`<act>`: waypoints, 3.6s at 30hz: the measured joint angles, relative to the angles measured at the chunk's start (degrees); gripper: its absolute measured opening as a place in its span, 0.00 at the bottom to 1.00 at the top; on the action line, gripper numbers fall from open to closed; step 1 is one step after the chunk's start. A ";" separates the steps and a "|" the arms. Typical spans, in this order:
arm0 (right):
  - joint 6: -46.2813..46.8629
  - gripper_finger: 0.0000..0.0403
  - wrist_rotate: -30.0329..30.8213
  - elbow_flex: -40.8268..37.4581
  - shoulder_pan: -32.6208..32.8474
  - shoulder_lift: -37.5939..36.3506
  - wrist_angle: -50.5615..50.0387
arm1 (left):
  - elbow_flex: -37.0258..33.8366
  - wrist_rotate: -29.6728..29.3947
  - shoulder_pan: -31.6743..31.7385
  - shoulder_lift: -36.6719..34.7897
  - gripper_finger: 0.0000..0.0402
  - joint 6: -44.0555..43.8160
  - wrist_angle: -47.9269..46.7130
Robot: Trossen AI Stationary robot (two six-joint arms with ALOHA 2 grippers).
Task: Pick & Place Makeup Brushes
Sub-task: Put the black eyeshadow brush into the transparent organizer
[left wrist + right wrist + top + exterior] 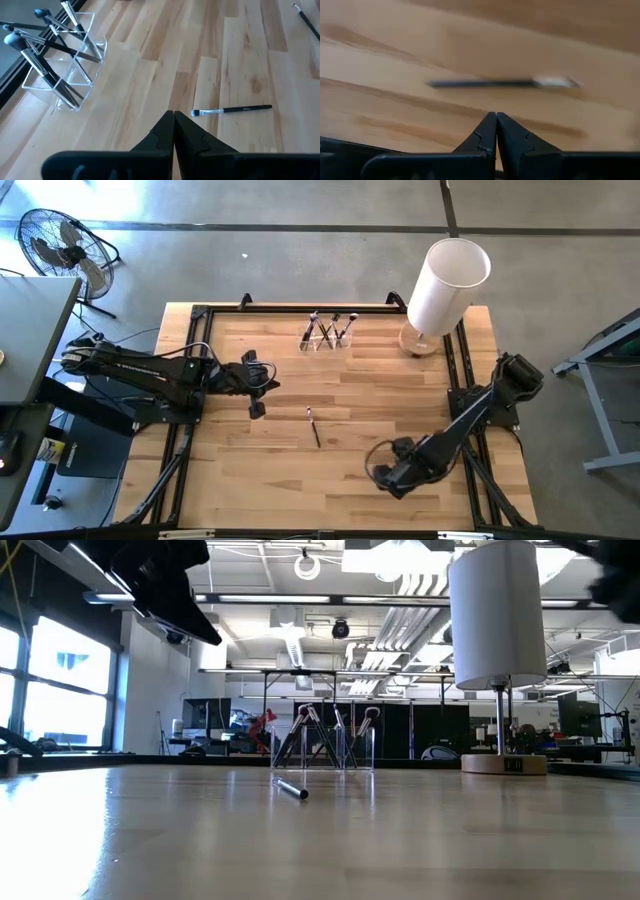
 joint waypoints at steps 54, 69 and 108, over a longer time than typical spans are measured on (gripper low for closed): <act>2.48 0.02 2.28 -12.74 -12.09 -2.49 1.69 | 0.00 -3.95 0.06 -0.04 0.00 10.99 -1.04; 5.31 0.29 2.79 -12.76 -12.51 -2.34 4.25 | 0.00 -3.95 0.06 -0.04 0.00 12.68 -1.00; 7.39 0.27 -3.12 -12.63 -14.26 2.43 4.74 | 0.00 -4.94 0.06 -0.04 0.00 15.39 -1.21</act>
